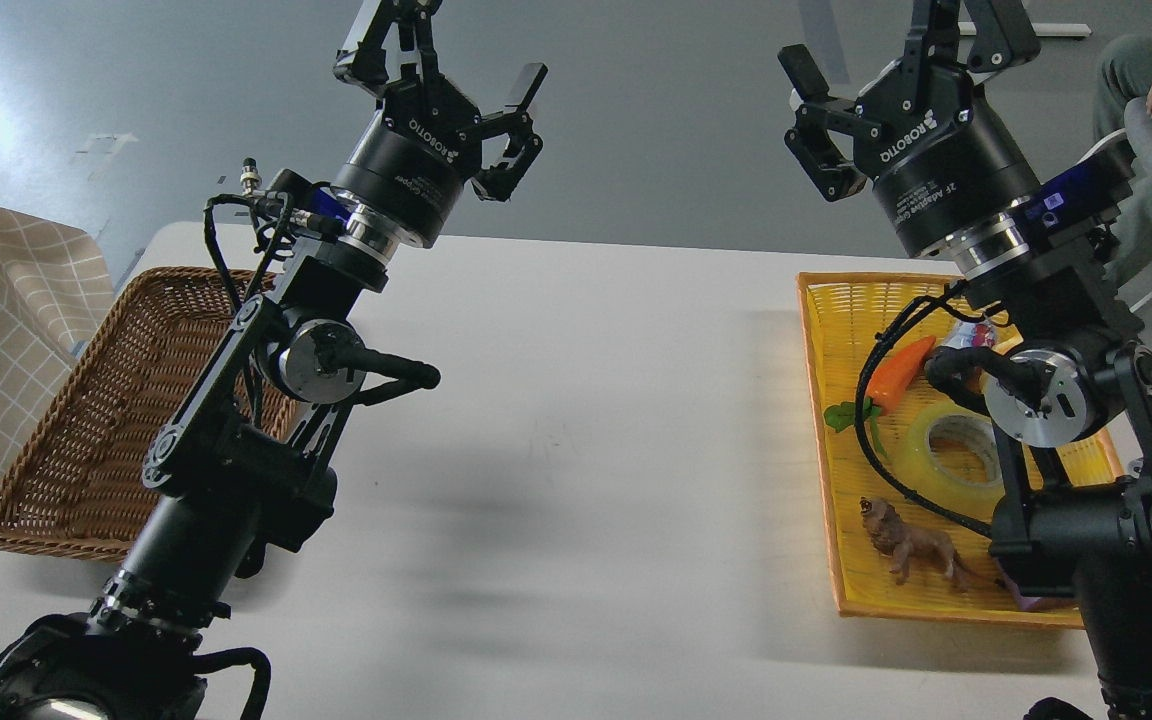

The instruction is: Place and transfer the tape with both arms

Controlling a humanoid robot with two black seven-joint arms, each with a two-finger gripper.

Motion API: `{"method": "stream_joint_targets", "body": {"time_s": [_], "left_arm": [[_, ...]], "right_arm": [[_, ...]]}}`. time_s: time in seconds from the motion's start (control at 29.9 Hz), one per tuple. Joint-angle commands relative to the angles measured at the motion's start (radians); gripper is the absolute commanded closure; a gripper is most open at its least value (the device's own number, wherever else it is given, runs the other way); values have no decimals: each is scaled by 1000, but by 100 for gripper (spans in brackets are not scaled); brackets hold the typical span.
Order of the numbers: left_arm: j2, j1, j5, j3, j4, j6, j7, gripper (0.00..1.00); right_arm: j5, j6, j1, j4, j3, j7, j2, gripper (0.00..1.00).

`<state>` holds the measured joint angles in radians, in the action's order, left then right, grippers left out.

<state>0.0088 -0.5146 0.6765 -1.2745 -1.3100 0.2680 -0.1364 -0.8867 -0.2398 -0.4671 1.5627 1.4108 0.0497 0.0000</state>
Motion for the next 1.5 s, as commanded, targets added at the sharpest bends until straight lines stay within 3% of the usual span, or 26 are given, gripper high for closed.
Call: {"method": "stream_joint_targets", "body": {"time_s": [0.0,1.47], "left_arm": [[-1,5,0,0,0,-1,0,2],[19,27,2,3,9,11,1,2]], "right_arm": [[0,16,-5,-1,-1,2,0,0],[0,14,16,27,-7,-1,0,0]]}}
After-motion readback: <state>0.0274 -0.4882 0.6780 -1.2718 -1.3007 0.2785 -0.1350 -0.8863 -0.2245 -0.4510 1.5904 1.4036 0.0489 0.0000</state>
